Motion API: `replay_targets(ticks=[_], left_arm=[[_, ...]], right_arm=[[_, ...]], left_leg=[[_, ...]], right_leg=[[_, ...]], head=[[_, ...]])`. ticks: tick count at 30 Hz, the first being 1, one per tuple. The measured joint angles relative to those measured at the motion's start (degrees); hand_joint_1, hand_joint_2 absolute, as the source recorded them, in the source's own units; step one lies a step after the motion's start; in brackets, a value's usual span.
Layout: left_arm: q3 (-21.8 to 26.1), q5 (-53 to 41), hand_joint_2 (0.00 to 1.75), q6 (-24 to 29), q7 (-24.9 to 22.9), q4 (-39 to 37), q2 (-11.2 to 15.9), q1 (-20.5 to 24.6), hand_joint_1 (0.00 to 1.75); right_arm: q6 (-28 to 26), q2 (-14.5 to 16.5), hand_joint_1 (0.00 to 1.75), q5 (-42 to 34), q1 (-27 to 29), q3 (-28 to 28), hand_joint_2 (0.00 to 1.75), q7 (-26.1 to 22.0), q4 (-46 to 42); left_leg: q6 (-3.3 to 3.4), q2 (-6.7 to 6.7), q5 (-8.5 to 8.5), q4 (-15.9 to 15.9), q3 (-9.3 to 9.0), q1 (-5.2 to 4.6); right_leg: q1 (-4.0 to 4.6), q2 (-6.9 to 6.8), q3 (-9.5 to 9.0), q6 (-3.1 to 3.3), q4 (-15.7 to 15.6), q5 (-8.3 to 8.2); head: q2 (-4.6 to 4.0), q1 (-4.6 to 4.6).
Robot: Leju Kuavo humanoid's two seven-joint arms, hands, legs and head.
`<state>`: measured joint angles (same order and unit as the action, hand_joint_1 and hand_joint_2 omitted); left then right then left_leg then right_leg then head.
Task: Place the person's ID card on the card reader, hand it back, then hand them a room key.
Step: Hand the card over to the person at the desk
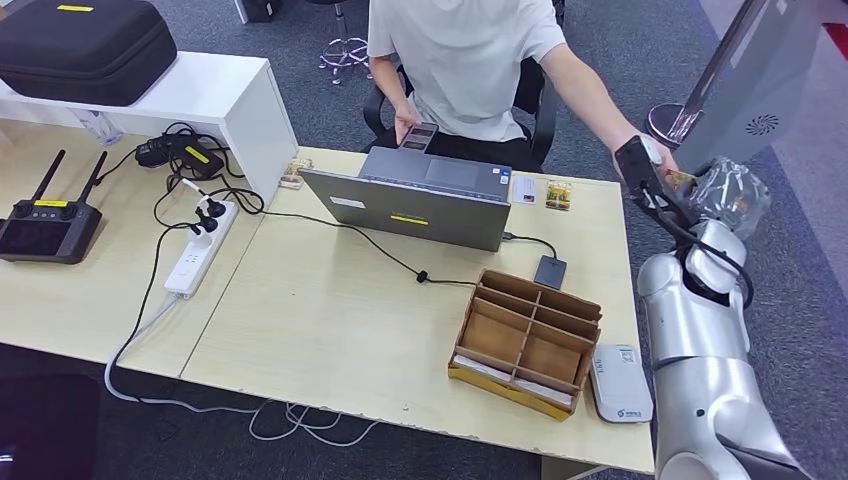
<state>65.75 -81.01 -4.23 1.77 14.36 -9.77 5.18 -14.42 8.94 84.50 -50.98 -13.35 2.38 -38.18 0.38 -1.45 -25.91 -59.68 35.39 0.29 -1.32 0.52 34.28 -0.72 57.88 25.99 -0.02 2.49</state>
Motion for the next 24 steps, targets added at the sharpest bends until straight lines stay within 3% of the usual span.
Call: replay_targets(ticks=[16,24], left_arm=[[-0.34,0.17,1.75,0.81,0.64,0.0,0.09,0.0,0.0],[-0.31,1.38,1.75,0.64,0.62,0.0,0.07,-0.19,0.0]], right_arm=[[-0.17,-1.88,0.0,0.65,0.95,-2.98,1.75,-0.16,0.0],[-2.92,-8.07,0.0,-4.07,5.04,-9.77,1.75,-1.41,0.42]], left_leg=[[0.0,0.05,0.01,-0.01,-0.02,0.0],[0.01,-0.31,0.01,-0.03,0.02,-0.02]], right_leg=[[0.0,0.02,0.0,0.0,0.0,-0.05],[-0.01,-0.31,-0.09,-0.06,-0.08,-0.01]], head=[[-0.01,0.0],[-0.01,0.0]])
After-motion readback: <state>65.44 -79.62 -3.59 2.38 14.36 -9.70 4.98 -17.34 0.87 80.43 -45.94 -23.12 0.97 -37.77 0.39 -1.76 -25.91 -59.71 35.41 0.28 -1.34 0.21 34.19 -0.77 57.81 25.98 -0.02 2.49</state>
